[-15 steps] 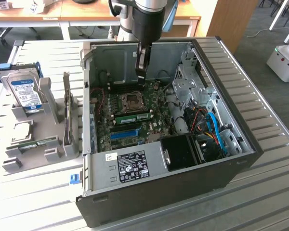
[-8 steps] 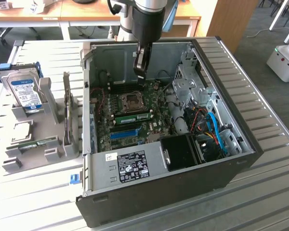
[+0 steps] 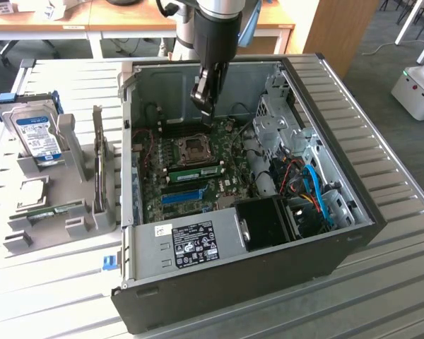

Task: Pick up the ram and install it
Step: 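Press down the ram until it locks into place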

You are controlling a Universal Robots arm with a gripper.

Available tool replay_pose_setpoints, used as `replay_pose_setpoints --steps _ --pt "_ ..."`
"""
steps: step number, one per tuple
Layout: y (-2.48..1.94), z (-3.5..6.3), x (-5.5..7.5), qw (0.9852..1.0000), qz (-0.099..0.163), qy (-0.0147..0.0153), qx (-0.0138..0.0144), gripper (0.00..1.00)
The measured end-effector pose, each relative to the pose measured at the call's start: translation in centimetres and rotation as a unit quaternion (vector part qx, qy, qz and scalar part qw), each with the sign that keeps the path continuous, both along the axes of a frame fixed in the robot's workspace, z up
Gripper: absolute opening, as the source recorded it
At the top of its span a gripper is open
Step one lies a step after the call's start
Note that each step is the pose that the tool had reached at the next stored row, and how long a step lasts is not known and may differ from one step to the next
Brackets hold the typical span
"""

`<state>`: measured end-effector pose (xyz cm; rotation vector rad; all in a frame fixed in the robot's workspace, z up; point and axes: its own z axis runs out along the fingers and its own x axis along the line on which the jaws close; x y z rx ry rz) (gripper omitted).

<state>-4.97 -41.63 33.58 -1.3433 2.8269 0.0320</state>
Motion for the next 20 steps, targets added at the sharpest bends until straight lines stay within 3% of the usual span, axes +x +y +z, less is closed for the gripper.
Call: replay_pose_setpoints --steps 1,2,6,10,15,20 --pt "0.0 -0.02 0.0 0.9995 -0.032 0.0 0.0 0.11" --pt "0.0 -0.02 0.0 0.999 -0.044 0.0 0.0 0.11" --pt "0.0 -0.03 0.0 0.9971 -0.076 0.0 0.0 0.11" --pt "0.0 -0.05 0.0 0.994 -0.109 0.0 0.0 0.11" --pt "0.0 -0.07 0.0 0.9887 -0.15 0.0 0.0 0.11" --pt "0.0 -0.09 0.0 0.9817 -0.19 0.0 0.0 0.11"
